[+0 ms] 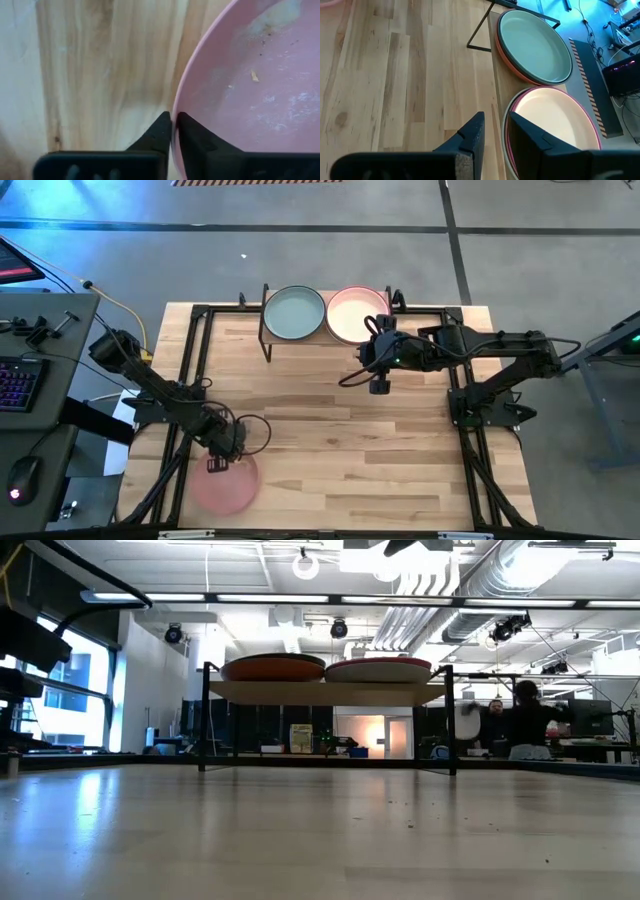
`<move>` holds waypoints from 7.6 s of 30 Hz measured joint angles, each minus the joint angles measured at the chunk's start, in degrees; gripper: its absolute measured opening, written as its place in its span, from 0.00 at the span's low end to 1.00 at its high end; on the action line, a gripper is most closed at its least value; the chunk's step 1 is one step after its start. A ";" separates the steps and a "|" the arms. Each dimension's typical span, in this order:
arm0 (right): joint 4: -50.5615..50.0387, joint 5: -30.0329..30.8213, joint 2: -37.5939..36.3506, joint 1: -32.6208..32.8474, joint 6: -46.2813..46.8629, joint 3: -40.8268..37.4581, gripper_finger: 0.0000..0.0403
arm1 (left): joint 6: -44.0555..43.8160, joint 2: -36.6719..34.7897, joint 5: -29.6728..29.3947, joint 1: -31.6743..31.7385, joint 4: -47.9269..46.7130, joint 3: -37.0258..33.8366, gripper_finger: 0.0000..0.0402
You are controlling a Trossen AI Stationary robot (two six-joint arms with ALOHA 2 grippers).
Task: Place and stack plates onto a shelf
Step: Stack the light pink plate on top of the light blue plate on the shelf, then return to Home Position
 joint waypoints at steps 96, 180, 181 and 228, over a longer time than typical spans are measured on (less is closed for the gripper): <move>-1.33 0.44 0.02 -16.31 0.55 0.00 0.19 | 19.30 -6.36 -8.68 81.84 12.57 30.52 0.00; -3.80 0.41 0.02 -16.31 0.63 0.00 0.19 | 23.96 3.74 -6.30 83.04 -5.73 40.07 0.32; -3.80 0.42 0.02 -16.31 0.63 0.00 0.19 | 24.35 3.70 -6.38 83.04 -6.14 40.38 0.32; 67.76 -31.88 -39.87 -26.38 15.13 -67.87 0.19 | 31.81 -42.05 -2.04 75.57 49.33 -17.27 0.32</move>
